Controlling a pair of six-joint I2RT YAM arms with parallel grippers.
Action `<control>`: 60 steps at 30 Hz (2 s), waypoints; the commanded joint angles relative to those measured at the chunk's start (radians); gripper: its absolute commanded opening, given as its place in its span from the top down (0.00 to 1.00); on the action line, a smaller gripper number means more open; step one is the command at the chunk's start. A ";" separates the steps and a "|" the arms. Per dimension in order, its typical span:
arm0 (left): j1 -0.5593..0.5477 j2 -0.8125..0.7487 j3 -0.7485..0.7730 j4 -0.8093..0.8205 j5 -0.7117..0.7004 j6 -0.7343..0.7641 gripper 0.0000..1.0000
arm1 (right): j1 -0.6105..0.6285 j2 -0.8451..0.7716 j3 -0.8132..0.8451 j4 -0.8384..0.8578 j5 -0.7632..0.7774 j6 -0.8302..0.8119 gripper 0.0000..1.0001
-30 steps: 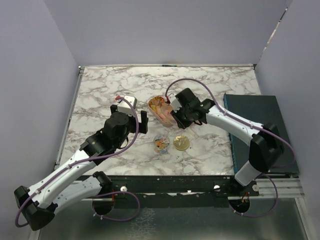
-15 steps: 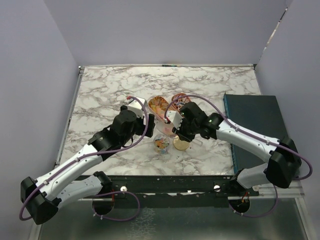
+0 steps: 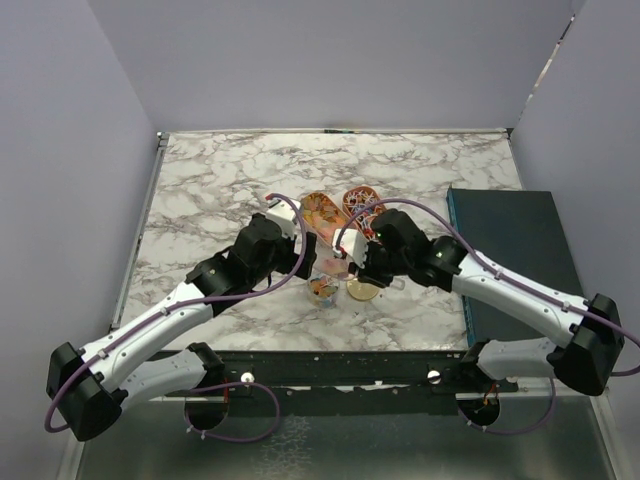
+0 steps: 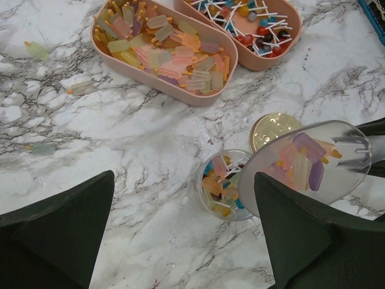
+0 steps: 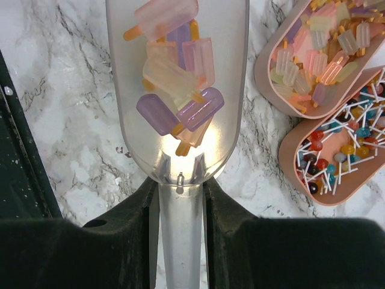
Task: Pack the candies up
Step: Scoop the fake candies from the storage box, then place the fake candies in the packing bottle.
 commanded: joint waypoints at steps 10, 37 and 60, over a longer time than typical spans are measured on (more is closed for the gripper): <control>0.004 0.005 0.004 -0.008 0.004 0.009 0.01 | 0.009 -0.238 -0.089 0.128 -0.090 -0.011 0.99; 0.005 -0.068 -0.001 -0.007 -0.102 0.002 0.01 | 0.009 -0.251 -0.089 -0.028 -0.009 0.002 0.99; 0.012 -0.130 -0.004 -0.007 -0.131 -0.001 0.01 | 0.095 0.003 0.120 -0.273 0.158 -0.005 0.99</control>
